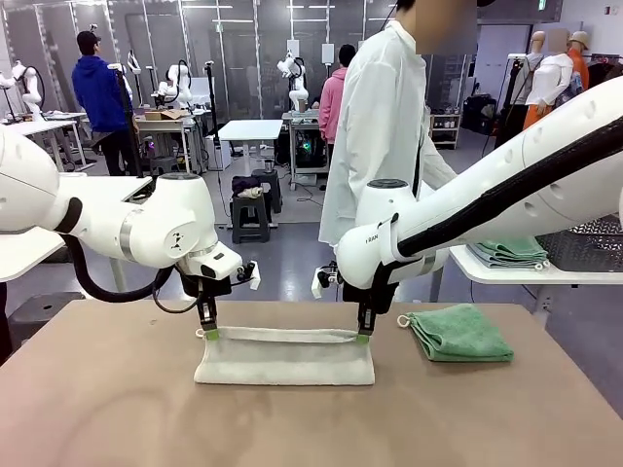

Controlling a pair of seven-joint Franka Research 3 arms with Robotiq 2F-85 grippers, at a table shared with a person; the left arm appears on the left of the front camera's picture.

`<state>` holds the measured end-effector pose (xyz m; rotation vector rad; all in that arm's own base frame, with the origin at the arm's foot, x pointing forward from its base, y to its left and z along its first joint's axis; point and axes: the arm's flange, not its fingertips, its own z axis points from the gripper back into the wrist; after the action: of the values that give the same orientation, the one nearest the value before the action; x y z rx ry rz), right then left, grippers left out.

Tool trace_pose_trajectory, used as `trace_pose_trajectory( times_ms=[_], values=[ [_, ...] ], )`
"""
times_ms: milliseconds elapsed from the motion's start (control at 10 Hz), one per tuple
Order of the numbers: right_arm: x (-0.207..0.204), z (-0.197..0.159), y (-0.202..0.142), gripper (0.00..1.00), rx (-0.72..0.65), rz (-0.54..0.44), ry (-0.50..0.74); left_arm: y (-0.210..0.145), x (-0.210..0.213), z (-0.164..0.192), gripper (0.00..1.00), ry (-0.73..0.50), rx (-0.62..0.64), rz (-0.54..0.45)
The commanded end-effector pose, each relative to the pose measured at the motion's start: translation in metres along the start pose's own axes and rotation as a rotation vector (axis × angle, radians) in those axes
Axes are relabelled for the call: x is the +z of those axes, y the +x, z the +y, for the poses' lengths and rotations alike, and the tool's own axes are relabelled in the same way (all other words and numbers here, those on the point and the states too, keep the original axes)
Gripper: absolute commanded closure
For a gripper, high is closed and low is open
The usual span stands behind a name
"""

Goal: Fold the towels and place them in the basket.
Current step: When a person lays out a Towel with hook on the table, fold it in half twice.

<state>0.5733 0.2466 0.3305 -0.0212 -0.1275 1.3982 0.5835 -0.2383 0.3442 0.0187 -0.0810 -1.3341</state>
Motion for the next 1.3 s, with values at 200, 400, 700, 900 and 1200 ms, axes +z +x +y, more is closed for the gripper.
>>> trace_pose_trajectory(
  times_ms=[200,400,700,900,1200],
  values=[
    [-0.005,-0.011,0.002,0.66,0.059,-0.044,-0.086,0.007,-0.002,0.008,0.69,0.038,0.022,0.020],
    [-0.009,-0.013,-0.002,0.46,0.073,-0.056,-0.108,0.000,-0.004,0.006,0.50,0.090,0.027,0.036],
    [0.017,-0.004,-0.013,0.15,0.057,-0.090,-0.172,-0.020,0.022,-0.005,0.19,0.229,0.025,0.007],
    [0.053,0.022,-0.021,0.00,-0.006,-0.103,-0.134,-0.039,0.059,-0.027,0.00,0.150,-0.007,-0.051],
    [0.122,0.085,-0.030,0.00,-0.201,-0.087,-0.087,-0.078,0.120,-0.084,0.00,0.075,-0.090,-0.167]
  ],
)
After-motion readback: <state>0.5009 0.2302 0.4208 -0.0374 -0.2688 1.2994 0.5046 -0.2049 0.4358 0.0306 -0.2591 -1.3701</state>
